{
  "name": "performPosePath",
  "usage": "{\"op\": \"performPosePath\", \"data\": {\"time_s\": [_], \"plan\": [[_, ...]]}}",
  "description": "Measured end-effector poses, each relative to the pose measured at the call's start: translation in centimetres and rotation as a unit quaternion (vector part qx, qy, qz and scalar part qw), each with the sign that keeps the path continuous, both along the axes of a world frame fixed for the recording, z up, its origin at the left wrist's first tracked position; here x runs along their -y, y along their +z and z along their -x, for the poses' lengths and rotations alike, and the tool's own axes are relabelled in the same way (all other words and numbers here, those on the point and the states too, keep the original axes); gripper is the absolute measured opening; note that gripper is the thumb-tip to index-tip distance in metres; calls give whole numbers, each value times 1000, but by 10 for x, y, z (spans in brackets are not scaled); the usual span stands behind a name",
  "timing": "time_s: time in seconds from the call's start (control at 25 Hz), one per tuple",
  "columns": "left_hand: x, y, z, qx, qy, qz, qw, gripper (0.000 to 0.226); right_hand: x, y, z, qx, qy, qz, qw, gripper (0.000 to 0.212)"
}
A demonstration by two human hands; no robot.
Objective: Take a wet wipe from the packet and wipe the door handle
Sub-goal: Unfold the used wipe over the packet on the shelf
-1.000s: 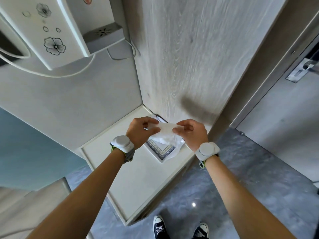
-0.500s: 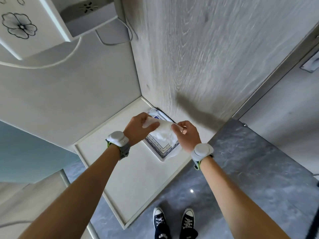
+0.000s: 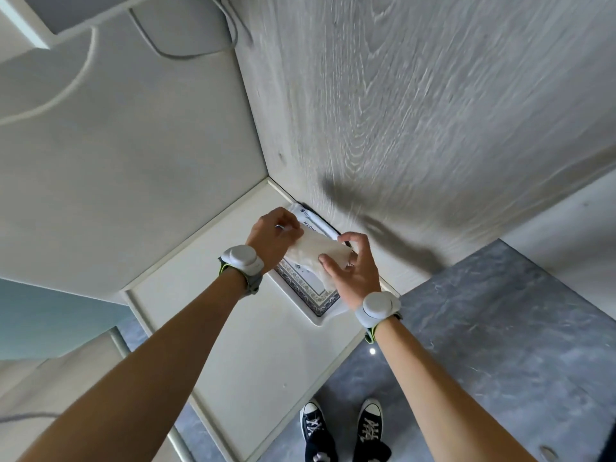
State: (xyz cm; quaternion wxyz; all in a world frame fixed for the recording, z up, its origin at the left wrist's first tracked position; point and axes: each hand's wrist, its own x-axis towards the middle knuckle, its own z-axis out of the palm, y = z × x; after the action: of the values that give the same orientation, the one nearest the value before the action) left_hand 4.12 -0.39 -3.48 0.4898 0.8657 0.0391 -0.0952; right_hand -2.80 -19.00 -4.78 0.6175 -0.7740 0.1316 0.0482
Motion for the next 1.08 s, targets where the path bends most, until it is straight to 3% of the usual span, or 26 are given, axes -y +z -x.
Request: {"op": "performPosePath", "data": {"time_s": [0.16, 0.36, 0.56, 1.08], "plan": [[-5, -20, -24, -22, -19, -23, 999, 6, -5, -32, -14, 1, 22, 35, 999, 15], [-6, -44, -47, -24, -105, -75, 991, 38, -12, -55, -30, -28, 5, 59, 998, 31], [-10, -71, -66, -3, -143, -108, 984, 43, -23, -74, -46, -52, -6, 46, 998, 42], [-12, -110, -83, 27, -185, -153, 970, 38, -25, -97, -59, -46, 26, 158, 986, 62]]}}
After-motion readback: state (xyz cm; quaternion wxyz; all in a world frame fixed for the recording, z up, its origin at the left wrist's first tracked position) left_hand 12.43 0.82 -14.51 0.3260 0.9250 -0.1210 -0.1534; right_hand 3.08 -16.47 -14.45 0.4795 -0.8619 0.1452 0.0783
